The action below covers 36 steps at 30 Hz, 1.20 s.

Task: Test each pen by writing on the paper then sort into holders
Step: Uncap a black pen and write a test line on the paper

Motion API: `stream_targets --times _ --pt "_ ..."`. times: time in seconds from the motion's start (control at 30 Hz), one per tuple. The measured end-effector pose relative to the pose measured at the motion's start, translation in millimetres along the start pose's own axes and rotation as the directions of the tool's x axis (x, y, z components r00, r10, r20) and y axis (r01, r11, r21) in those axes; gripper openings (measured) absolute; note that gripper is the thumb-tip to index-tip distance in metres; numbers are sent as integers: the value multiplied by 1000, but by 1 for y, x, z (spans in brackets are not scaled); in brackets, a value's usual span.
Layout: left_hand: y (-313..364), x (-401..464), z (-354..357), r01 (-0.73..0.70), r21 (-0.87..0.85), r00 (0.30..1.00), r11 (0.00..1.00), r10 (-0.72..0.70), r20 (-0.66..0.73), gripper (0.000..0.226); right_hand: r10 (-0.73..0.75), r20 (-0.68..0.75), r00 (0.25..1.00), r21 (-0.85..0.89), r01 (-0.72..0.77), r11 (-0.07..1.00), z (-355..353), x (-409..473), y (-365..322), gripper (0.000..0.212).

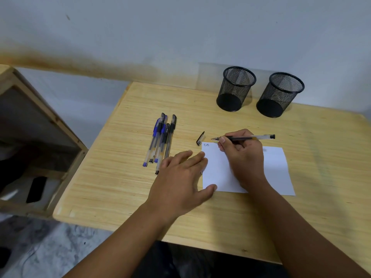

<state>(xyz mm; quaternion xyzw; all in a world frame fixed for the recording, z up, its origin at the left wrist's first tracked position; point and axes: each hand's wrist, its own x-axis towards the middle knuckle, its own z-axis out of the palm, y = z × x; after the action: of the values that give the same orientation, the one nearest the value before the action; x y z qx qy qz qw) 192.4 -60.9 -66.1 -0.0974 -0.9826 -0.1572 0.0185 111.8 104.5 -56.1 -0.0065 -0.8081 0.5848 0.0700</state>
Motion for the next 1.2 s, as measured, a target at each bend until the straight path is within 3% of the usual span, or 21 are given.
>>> stream_targets --times 0.37,0.73,0.97,1.07,1.2 --pt "8 0 -7 24 28 1000 999 -24 16 68 66 46 997 318 -78 945 -13 -5 -20 8" --pt "13 2 -15 -1 -11 999 1000 0 -48 79 53 1 999 261 -52 964 -39 -20 -17 9" --pt "3 29 -23 52 -142 963 989 -87 -254 36 49 20 999 362 -53 931 -44 -22 -18 7" --pt "-2 49 -26 156 -137 971 978 -177 -161 38 52 46 998 358 -66 932 -46 -23 -13 6" --pt "-8 66 -26 177 -69 980 982 -182 -77 38 81 71 994 352 -101 931 -49 -26 -4 4"
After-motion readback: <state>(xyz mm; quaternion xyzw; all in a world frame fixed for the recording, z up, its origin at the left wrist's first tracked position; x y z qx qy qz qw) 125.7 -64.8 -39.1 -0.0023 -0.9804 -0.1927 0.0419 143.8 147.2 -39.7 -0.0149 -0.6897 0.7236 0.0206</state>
